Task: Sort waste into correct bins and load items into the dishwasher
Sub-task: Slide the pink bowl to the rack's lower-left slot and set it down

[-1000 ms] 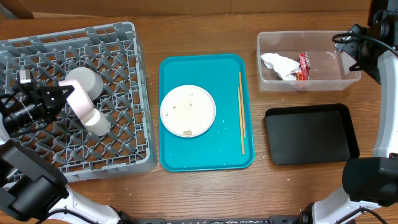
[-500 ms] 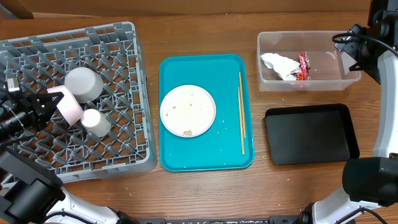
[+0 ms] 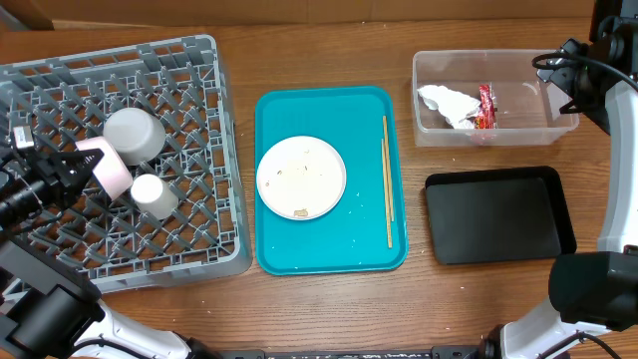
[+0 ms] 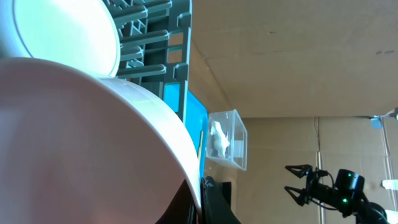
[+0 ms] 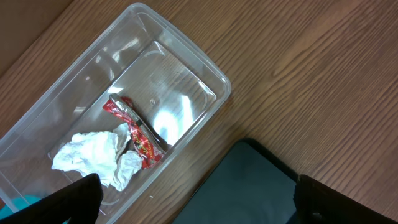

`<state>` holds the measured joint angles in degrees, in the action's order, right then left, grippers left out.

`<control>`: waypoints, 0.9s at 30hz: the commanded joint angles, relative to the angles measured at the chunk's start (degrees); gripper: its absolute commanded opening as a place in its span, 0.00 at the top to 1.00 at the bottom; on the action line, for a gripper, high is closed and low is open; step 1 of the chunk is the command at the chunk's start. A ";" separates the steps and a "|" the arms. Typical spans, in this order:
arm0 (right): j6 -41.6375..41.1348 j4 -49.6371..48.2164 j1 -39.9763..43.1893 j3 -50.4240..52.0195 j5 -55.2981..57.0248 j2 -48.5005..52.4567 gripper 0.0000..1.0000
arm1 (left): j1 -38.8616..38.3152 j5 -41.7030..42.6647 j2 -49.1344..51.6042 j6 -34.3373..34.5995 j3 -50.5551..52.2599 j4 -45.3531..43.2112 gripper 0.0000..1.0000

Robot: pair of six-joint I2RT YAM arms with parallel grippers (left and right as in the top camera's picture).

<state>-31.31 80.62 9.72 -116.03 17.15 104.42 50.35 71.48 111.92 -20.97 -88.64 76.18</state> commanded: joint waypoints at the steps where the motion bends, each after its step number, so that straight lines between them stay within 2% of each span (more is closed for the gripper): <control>1: -0.24 -0.17 0.04 -0.94 0.79 -1.22 0.00 | 0.28 2.40 0.28 0.44 1.70 -1.75 0.96; 9: -0.22 -0.17 0.04 -0.94 0.79 -1.22 0.00 | 0.52 2.03 0.28 1.05 2.05 -2.62 0.96; 19: -0.22 -0.17 0.04 -0.94 0.79 -1.22 0.00 | 4.00 -6.71 0.28 4.15 2.05 -2.99 0.94; 21: -0.24 -0.17 0.04 -0.94 0.79 -1.22 0.00 | 4.42 -8.79 0.28 5.20 2.05 -3.26 0.80; 22: -0.22 -0.17 0.04 -0.94 0.79 -1.22 0.00 | 4.59 -10.78 0.28 6.40 2.05 -3.26 0.56; 23: -0.24 -0.17 0.04 -0.94 0.79 -1.22 0.00 | 4.59 -11.63 0.28 7.15 2.05 -3.43 0.51; 27: -0.24 -0.17 0.04 -0.94 0.79 -1.22 0.00 | 4.59 -12.13 0.28 8.70 2.03 -3.45 0.49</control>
<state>-31.31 80.62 9.72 -116.03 17.15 104.42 54.85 62.41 111.94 -14.63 -87.13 72.84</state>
